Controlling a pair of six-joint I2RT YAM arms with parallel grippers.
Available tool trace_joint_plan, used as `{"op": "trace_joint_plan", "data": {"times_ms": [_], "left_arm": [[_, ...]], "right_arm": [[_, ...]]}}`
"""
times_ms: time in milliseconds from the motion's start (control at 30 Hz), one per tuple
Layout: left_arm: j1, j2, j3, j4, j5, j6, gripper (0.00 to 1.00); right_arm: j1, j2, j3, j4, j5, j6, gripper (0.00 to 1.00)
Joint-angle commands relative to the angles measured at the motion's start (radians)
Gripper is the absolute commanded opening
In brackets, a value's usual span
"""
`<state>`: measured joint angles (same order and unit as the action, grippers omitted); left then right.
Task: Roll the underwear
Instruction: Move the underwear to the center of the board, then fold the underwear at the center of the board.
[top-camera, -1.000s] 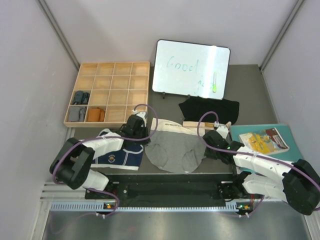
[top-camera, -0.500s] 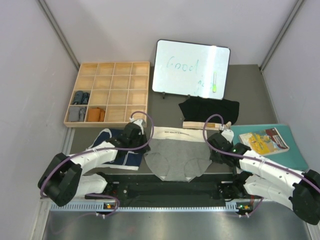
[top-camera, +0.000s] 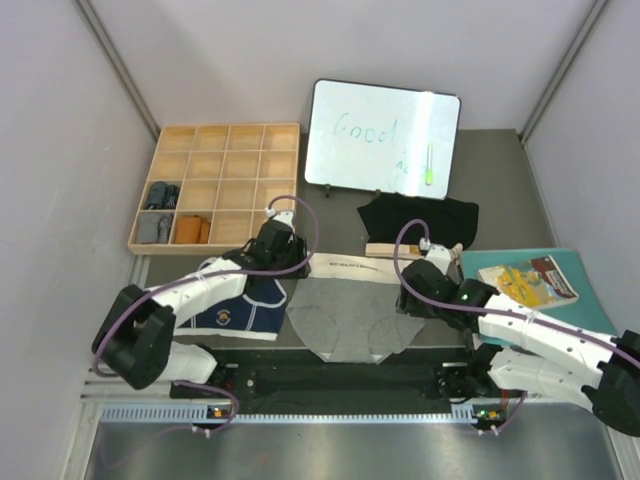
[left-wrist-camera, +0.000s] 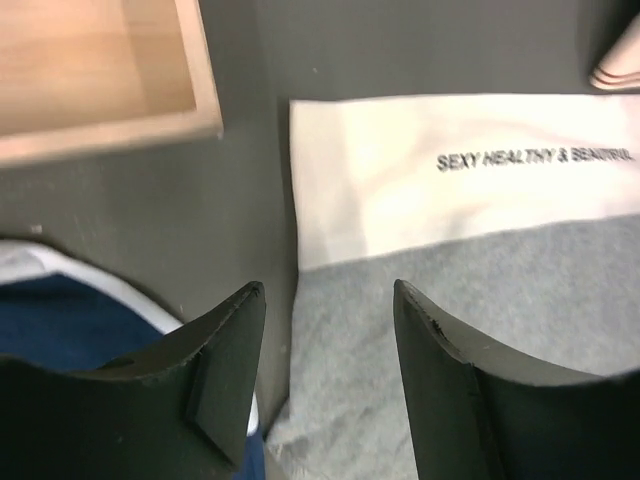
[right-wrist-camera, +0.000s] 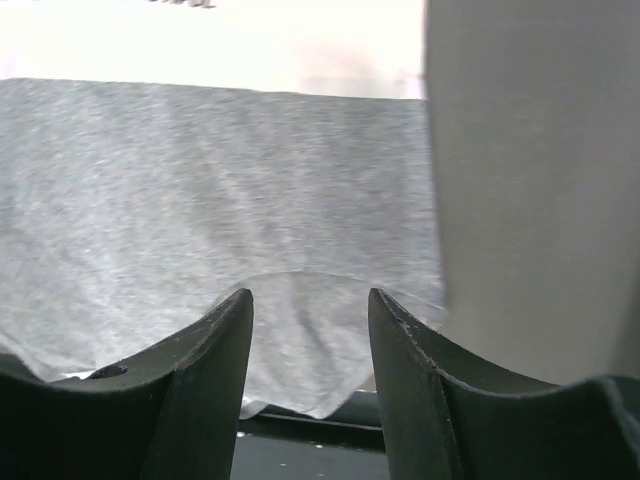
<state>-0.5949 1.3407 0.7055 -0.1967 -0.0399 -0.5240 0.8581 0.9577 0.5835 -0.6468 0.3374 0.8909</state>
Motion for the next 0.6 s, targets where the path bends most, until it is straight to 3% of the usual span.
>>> {"op": "trace_joint_plan", "data": {"times_ms": [0,400,467,567], "left_arm": [[0.009,0.138,0.084,0.057,-0.064,0.065,0.58],[0.009,0.301,0.135,0.152,-0.086,0.113,0.53],[0.010,0.320,0.140,0.154,-0.089,0.114,0.50],[0.010,0.342,0.138,0.158,-0.083,0.113,0.39]], "right_arm": [[0.062,0.055,0.022,0.107,-0.017,0.060,0.48],[0.216,0.197,0.102,0.174,0.000,0.105,0.43],[0.225,0.211,0.116,0.177,0.000,0.105,0.42],[0.225,0.227,0.125,0.174,0.000,0.106,0.42]]}}
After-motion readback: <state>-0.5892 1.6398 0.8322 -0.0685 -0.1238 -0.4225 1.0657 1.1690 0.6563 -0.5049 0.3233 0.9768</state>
